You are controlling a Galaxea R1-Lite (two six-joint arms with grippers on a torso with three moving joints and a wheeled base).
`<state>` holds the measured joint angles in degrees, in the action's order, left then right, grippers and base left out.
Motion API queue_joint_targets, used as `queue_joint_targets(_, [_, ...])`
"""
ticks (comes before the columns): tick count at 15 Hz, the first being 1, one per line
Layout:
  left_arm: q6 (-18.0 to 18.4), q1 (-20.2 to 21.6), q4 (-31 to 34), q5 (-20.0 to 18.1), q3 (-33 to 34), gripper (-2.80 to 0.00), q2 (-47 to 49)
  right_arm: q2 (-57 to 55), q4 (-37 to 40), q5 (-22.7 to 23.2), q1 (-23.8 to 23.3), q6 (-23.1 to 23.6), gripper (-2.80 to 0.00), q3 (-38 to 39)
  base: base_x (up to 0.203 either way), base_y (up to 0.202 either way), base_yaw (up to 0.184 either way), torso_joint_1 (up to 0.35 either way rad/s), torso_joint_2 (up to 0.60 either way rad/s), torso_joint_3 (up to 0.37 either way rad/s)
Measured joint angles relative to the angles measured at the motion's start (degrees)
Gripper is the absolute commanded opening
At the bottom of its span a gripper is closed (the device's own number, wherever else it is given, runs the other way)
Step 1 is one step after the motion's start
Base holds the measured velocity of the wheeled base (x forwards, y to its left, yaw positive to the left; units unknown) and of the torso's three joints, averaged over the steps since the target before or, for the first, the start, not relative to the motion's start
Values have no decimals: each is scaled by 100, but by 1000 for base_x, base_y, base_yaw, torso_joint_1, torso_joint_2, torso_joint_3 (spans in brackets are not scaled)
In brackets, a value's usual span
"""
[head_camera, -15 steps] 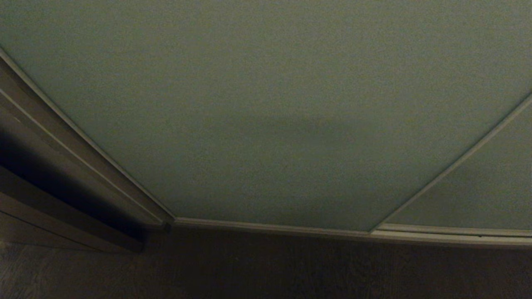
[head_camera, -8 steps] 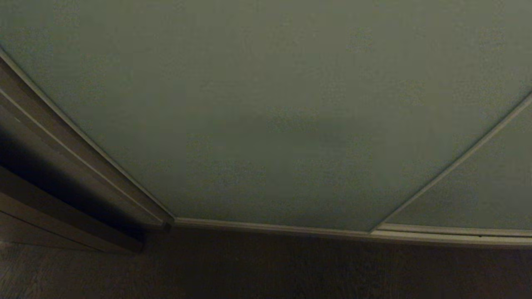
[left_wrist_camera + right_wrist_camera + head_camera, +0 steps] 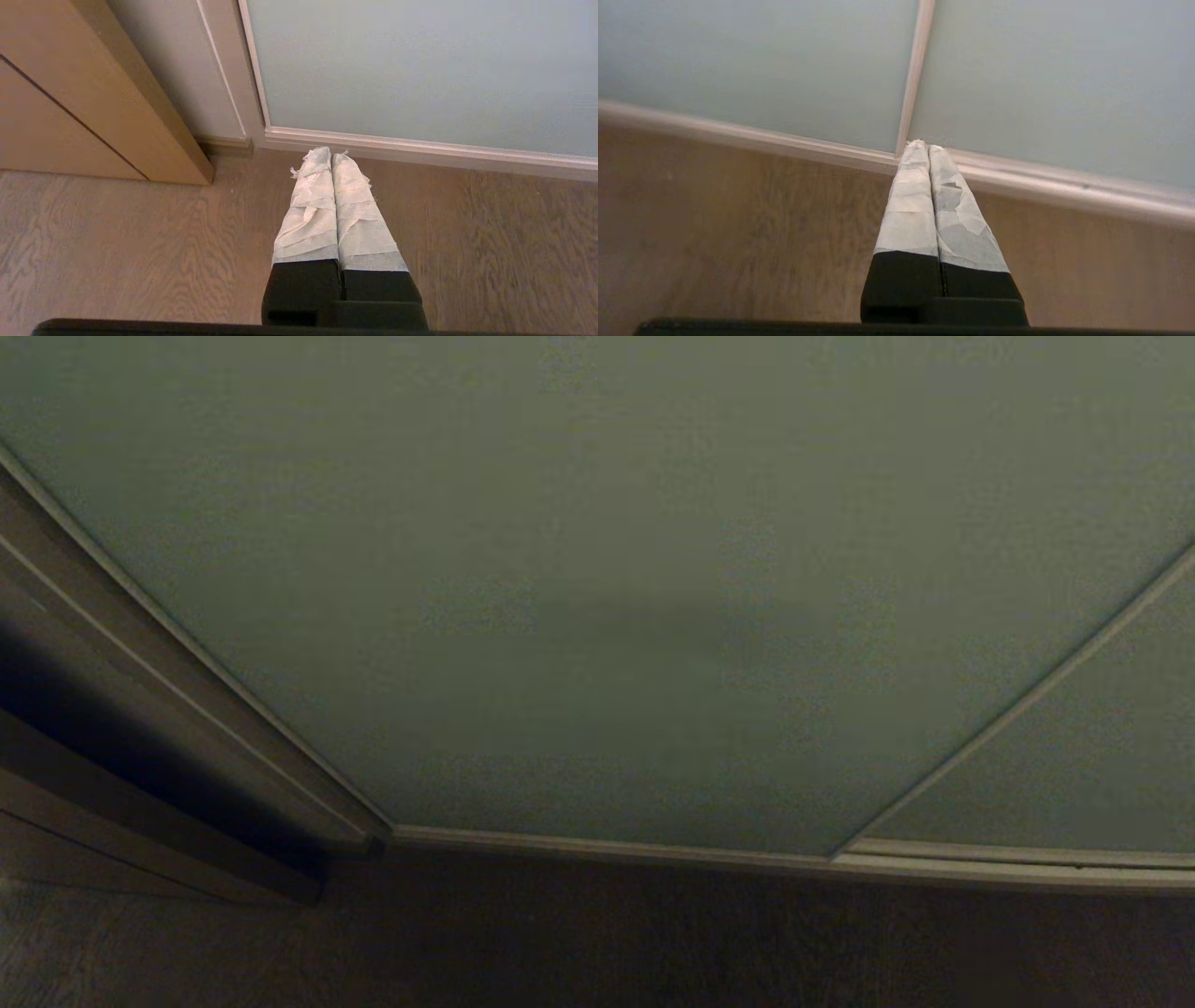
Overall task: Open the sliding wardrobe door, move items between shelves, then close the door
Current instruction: Open the door
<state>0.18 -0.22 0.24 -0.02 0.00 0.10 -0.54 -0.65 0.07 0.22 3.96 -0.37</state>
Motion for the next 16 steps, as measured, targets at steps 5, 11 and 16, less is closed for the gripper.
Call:
queue_joint_targets(5, [-2, 1, 2, 2, 0, -280, 0, 65, 60, -7, 0, -176, -280, 37, 0, 0, 0, 0, 0, 0])
queue_joint_targets(11, [0, 0, 0, 2, 0, -280, 0, 68, 65, -8, 2, -362, -280, 37, 0, 0, 0, 0, 0, 0])
queue_joint_targets(16, [-2, 0, 0, 2, 0, -280, 0, 68, 65, -9, 2, -363, -280, 37, 0, 0, 0, 0, 0, 0])
